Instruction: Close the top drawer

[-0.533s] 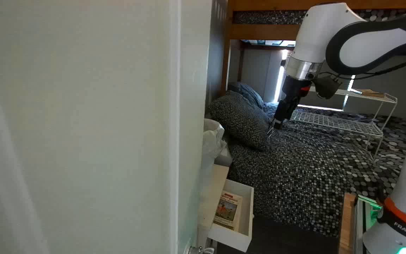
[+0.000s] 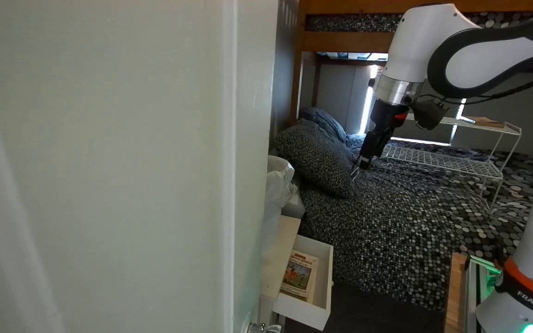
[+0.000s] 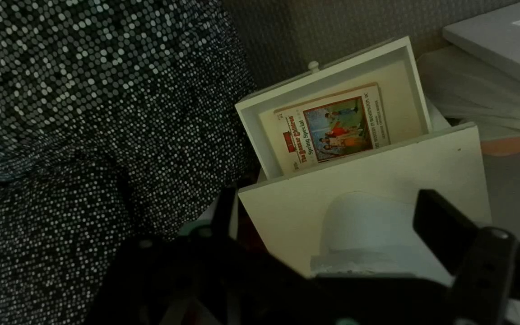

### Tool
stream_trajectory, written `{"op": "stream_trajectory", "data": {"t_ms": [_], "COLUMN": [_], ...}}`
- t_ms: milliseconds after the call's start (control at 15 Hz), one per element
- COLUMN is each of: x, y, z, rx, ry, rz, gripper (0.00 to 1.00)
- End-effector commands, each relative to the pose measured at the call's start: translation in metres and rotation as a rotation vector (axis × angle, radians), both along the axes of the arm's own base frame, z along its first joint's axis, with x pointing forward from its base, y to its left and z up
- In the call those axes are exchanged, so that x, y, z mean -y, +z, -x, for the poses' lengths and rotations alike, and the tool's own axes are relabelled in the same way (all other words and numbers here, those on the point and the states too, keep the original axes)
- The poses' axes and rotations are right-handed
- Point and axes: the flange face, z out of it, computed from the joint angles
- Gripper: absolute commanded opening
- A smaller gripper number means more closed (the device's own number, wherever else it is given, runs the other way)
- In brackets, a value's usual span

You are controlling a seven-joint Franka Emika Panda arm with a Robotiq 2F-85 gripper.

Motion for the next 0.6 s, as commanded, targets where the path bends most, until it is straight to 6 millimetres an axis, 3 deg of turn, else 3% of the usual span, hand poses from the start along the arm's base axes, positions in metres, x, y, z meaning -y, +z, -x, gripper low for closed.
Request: {"op": "stream_trajectory", "data": {"t_ms": [0, 200, 267, 533], "x": [0.005, 0.021, 0.027, 0.052], "y": [-0.007, -0.036, -0.040, -0.084], "z": [-0.002, -0.001, -0.013, -0.028], "rx": [-0.025, -0.065, -0.096, -0.161], "ry": [0.001, 0.019, 0.026, 0.099], "rz": [-0.012, -0.022, -0.027, -0.057], "gripper": [1.00, 1.00, 1.00, 1.00]}}
